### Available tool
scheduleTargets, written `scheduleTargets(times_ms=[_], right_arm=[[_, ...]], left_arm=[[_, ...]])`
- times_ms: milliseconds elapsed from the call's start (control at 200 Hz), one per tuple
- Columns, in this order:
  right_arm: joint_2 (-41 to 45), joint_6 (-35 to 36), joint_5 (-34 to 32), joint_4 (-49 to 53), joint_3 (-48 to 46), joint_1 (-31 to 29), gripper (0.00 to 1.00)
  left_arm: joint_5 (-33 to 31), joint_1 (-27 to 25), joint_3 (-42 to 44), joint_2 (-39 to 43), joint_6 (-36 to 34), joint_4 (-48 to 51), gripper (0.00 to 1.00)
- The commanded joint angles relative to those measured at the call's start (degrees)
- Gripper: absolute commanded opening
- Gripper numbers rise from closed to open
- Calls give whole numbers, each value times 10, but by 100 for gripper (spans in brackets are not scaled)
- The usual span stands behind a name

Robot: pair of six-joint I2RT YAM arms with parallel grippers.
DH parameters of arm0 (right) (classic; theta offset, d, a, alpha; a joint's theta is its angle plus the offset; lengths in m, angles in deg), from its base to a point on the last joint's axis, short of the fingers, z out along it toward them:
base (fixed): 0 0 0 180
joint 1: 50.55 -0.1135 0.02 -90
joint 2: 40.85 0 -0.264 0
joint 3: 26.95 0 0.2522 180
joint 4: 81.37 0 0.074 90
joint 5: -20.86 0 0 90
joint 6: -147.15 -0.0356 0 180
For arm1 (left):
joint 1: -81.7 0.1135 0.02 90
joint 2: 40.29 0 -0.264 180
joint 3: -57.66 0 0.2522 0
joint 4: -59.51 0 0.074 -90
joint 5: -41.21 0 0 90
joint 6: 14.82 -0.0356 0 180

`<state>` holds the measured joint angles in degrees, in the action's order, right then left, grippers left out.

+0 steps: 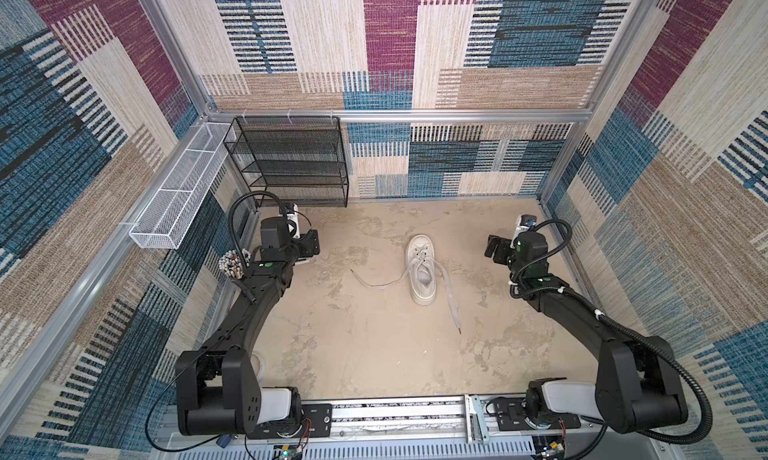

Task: Tie the shoes
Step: 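Lower both grippers to the lace ends on either side of the sneaker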

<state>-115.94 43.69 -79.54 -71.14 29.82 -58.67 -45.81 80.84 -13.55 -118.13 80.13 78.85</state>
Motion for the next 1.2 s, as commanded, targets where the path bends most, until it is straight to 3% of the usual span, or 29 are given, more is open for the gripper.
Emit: scheduleTargets(times_ms=[0, 200, 461, 781, 1197], right_arm=[[-7, -38, 14, 203, 26, -48, 96], [-47, -82, 32, 336, 73, -125, 86], [-58, -108, 100, 337, 31, -152, 63], [-98, -113, 121, 349, 33, -189, 54], [-151, -125, 95, 377, 52, -230, 41]], left_arm=[[58, -13, -16, -14, 81, 115, 82], [80, -59, -6, -54, 130, 116, 79], [63, -131, 3, -98, 169, 92, 77], [60, -144, -6, -140, 214, 84, 73], [69, -145, -15, -176, 228, 80, 71]])
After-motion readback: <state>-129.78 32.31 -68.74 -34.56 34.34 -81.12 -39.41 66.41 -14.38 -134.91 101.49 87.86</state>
